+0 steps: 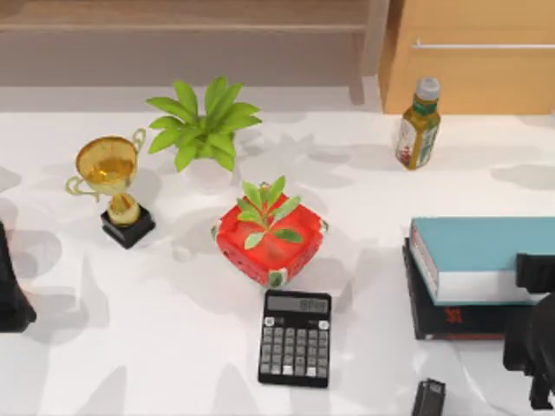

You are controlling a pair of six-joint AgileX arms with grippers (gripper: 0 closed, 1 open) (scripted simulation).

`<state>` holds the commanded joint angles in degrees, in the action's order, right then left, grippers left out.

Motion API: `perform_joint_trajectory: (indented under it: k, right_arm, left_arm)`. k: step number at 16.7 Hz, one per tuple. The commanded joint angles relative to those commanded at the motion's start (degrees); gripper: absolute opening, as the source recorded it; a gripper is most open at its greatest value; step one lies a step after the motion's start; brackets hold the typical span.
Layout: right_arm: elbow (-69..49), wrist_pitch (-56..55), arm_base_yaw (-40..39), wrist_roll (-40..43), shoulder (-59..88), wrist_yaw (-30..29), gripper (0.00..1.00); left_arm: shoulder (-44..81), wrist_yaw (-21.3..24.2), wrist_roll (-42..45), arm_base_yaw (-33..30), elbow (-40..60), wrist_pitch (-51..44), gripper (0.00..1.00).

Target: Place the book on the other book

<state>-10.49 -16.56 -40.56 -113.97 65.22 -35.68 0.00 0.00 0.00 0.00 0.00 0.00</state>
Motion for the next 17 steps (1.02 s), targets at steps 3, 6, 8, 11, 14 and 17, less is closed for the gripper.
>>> perform_joint_trajectory:
  k: [3,6,8,11,14,17]
  right_arm:
    - [0.0,0.0,0.0,0.0,0.0,0.0,0.08]
    - [0.0,0.0,0.0,0.0,0.0,0.0,0.3]
    - [0.0,0.0,0.0,0.0,0.0,0.0,0.45]
    - [0.0,0.0,0.0,0.0,0.0,0.0,0.68]
    - [0.0,0.0,0.0,0.0,0.0,0.0,0.9]
    - [0.0,0.0,0.0,0.0,0.0,0.0,1.0]
  left_arm:
    - [0.0,0.0,0.0,0.0,0.0,0.0,1.0]
    - [0.0,0.0,0.0,0.0,0.0,0.0,1.0]
    - [0.0,0.0,0.0,0.0,0.0,0.0,1.0]
    - [0.0,0.0,0.0,0.0,0.0,0.0,1.0]
    - [0.0,0.0,0.0,0.0,0.0,0.0,1.0]
    - [0.0,0.0,0.0,0.0,0.0,0.0,1.0]
